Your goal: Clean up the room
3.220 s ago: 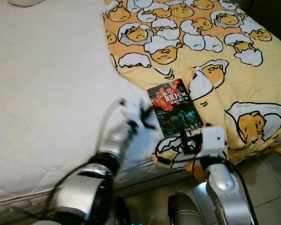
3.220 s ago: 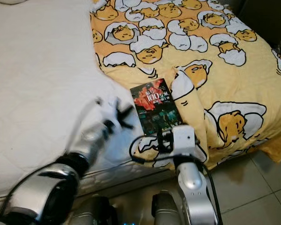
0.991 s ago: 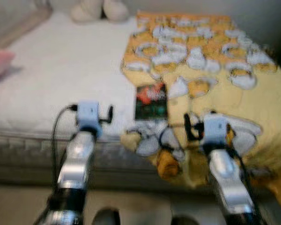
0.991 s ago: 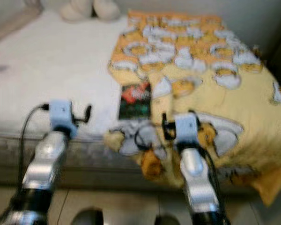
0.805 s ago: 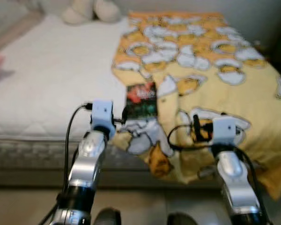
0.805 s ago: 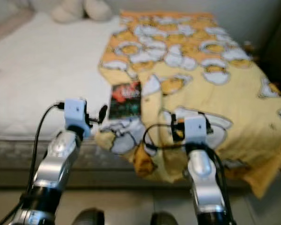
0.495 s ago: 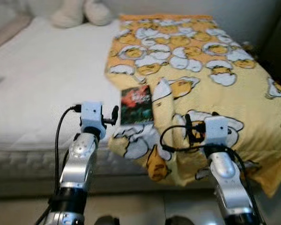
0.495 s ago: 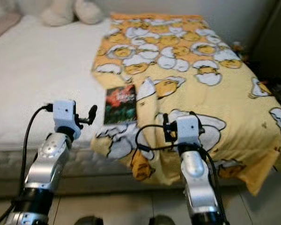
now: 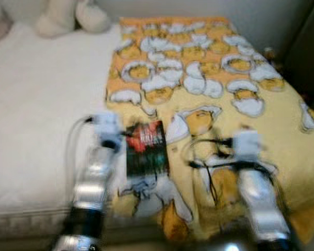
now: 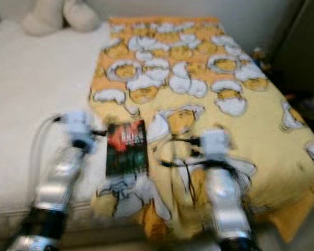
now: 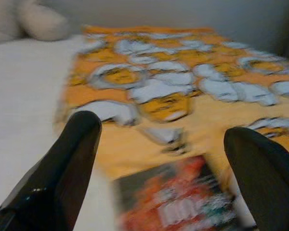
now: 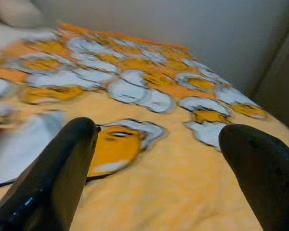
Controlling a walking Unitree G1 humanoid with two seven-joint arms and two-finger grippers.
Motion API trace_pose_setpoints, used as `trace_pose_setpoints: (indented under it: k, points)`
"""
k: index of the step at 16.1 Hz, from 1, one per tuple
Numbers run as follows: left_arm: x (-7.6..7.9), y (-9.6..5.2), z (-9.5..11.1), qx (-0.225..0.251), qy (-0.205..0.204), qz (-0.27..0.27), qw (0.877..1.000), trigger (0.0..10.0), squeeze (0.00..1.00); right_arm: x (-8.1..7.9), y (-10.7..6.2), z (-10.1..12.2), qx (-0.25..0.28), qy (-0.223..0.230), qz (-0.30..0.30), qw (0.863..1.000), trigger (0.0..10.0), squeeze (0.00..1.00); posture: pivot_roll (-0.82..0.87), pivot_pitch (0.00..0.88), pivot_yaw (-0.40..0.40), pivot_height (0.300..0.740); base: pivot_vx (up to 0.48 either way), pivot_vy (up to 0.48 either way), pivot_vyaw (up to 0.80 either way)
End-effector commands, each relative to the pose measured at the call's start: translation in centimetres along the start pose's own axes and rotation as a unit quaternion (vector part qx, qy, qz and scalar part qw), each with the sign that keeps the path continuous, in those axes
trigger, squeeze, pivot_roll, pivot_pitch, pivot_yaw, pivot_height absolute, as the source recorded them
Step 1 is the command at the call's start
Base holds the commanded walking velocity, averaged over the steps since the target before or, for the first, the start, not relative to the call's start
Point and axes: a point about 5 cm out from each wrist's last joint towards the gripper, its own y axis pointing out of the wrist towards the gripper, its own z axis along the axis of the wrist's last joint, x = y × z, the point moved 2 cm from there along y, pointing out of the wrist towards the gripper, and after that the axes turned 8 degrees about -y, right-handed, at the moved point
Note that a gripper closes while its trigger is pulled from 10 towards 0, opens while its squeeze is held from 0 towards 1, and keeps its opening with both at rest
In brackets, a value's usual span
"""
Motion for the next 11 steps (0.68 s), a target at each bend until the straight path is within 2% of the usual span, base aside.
trace_pose_setpoints:
  k: [1,2,6,11]
  points:
    - [-1.5,-0.2,0.5,0.005,0.008,0.019,1.0,10.0,0.0,-0.8,0.3,0.9,0.013,0.011,0.008,1.0,10.0,0.29,-0.01,0.014,0.012,0.74,0.48,0.0,0.0]
    - [-1.4,-0.2,0.7,0.011,0.013,0.014,1.0,10.0,0.0,-0.9,0.2,0.8,0.013,0.011,0.012,1.0,10.0,0.27,-0.01,0.019,0.014,0.74,0.48,0.0,0.0]
    - [-1.6,0.3,0.5,-0.004,0.024,0.017,1.0,10.0,0.0,-1.1,-0.1,0.8,0.01,0.009,0.014,1.0,10.0,0.24,-0.01,0.039,0.013,0.74,0.0,0.0,0.0]
    - [-1.6,0.0,-0.2,-0.023,0.013,0.011,1.0,10.0,0.0,-1.1,-0.8,0.3,0.001,0.006,0.012,1.0,10.0,0.22,-0.02,0.058,0.018,0.74,0.0,0.0,0.0]
